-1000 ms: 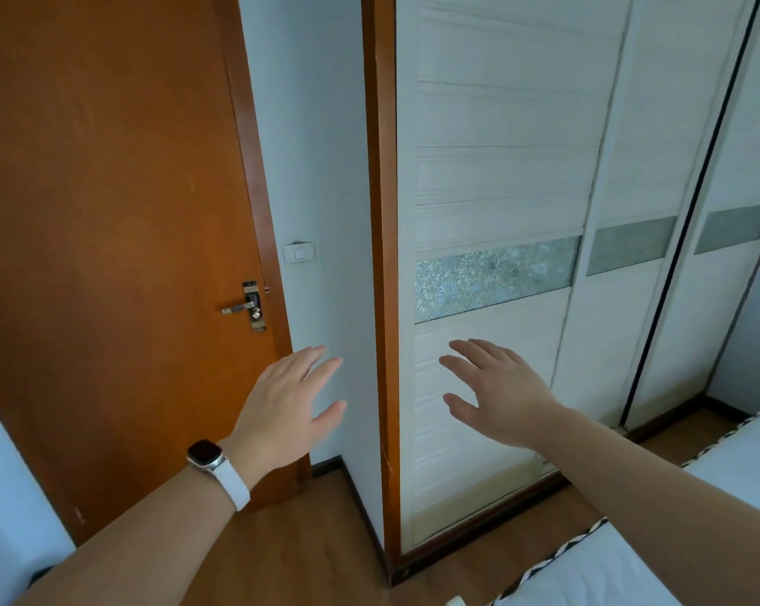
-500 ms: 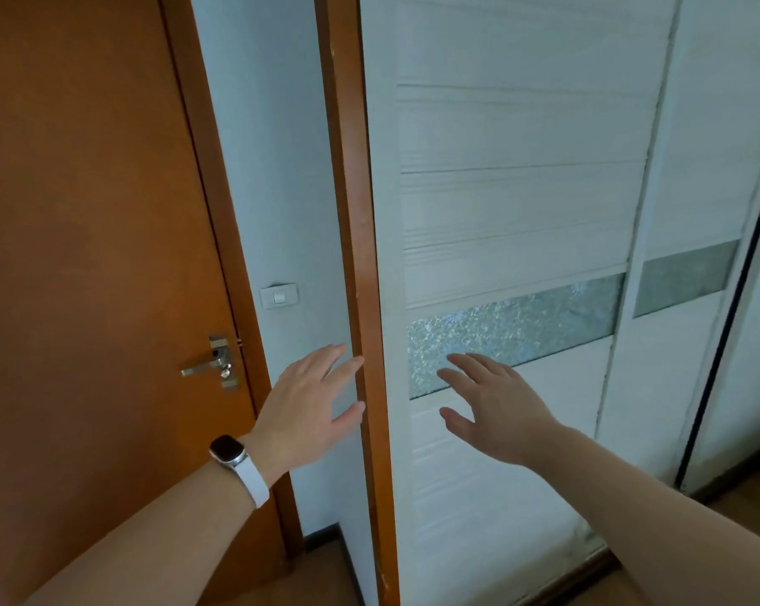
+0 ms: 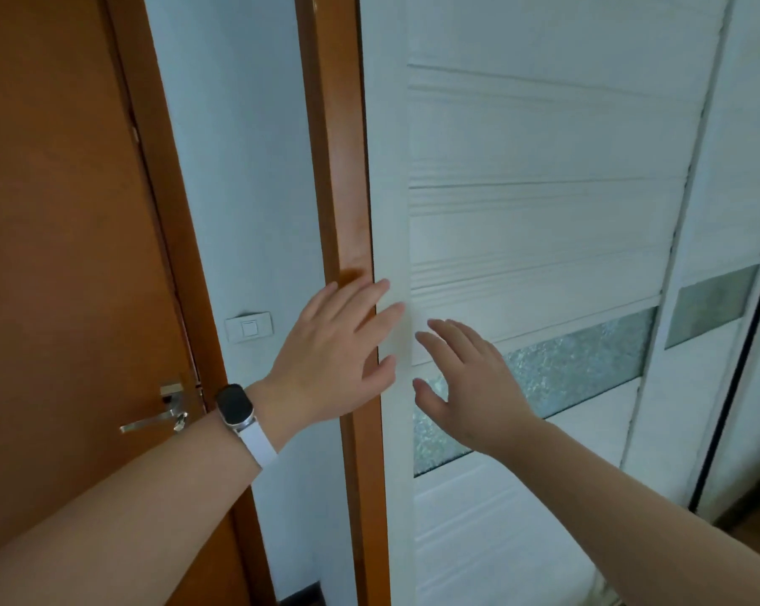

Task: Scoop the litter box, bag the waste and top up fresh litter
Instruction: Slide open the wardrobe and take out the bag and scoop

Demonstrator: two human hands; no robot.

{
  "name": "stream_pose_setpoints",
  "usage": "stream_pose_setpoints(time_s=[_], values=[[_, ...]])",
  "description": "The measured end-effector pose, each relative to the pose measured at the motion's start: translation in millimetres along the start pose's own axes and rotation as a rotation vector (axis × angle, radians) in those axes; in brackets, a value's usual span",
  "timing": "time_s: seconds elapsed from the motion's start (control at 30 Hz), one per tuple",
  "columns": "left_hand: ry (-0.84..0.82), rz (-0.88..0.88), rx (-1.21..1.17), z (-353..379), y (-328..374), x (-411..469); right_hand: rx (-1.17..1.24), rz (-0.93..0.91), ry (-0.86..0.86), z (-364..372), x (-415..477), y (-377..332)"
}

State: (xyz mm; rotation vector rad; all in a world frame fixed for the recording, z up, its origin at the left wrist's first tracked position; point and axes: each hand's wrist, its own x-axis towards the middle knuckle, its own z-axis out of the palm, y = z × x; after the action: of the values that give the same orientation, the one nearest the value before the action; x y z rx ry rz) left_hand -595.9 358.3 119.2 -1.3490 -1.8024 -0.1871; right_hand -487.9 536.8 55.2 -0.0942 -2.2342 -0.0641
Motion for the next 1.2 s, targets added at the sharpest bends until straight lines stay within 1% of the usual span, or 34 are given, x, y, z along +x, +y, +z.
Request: stream_pose_setpoints(time_s=[0.13,0.3,0.43,0.53,0.73,1.03,1.2], values=[[0.143,0.128,0.054,13.7,-32.8,26.2,-0.016,0.042,0.145,19.5,31.8,-1.7],[0.226,0.328,0.138,28.5,-67.3,35.8,0.023,-0.014,0.254,50.2,55.0,-0.6],[0.289,0.392,0.135,38.0,-75.5,41.3,0.025,-0.091,0.327,70.5,58.3,7.8],[0.346,0.414,0.109,44.8,-75.6,44.3,-0.01,-0.121,0.373,78.3,62.3,14.5],[0.413,0.422,0.073,53.8,-75.9,45.7,-0.017,-0.113,0.475,96.5,69.4,24.6],[0.415,0.341,0.031,54.4,-67.4,40.5,-0.051,-0.141,0.519,103.6,70.5,55.7],[0.368,0.335,0.023,53.7,-66.4,40.8,-0.098,-0.097,0.472,93.4,62.9,82.5]])
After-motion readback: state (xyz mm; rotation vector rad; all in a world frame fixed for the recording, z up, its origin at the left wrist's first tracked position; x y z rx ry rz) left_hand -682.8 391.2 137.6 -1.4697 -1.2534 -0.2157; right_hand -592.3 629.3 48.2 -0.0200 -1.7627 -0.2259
